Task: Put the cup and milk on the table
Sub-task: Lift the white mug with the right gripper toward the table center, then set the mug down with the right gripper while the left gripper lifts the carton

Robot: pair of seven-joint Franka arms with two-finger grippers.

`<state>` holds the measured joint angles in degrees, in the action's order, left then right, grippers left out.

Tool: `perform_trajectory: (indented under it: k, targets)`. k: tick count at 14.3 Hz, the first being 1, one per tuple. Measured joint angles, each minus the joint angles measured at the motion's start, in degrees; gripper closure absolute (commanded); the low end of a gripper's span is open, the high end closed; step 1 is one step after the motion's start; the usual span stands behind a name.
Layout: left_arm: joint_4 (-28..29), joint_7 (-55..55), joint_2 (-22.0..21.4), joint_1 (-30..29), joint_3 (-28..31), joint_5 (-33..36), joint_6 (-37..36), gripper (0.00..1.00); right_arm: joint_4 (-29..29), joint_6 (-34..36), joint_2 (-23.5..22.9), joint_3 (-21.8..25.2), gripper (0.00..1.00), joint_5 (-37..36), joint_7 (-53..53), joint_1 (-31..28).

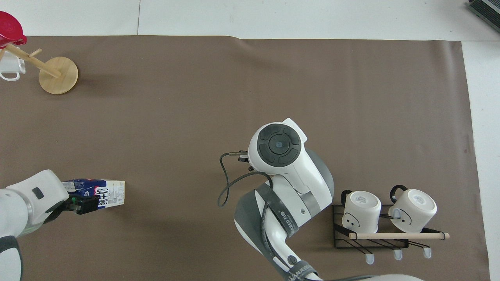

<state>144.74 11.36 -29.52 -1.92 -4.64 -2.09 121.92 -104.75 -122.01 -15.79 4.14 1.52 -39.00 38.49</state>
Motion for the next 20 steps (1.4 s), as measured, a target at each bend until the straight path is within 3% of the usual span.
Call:
perform_trajectory:
  k: [8, 14, 18, 19, 20]
  targets:
    - [0.47, 0.1, 0.0, 0.0, 0.0, 0.0, 0.02, 0.02, -0.06, -0.79, -2.75, -0.01, 1.0, -0.08, -0.03, 2.02]
    - [0.56, 0.27, 0.08, 0.0, 0.0, 0.0, 0.08, 0.27, -0.77, -3.26, -2.86, 0.11, 1.0, -0.08, -0.03, 2.18]
    - [0.57, 0.31, 0.08, 0.0, 0.01, 0.0, 0.22, 0.35, -1.52, -3.65, -2.87, 0.22, 1.0, -0.08, -0.04, 2.01]
    - [0.57, 0.32, 0.09, 0.0, 0.01, 0.0, 0.25, 0.35, -1.95, -4.41, -2.89, 0.22, 0.96, -0.08, -0.03, 1.98]
    - [0.57, 0.32, 0.09, 0.0, 0.01, 0.0, 0.26, 0.36, -2.24, -4.76, -2.93, 0.22, 0.64, -0.08, -0.03, 1.98]
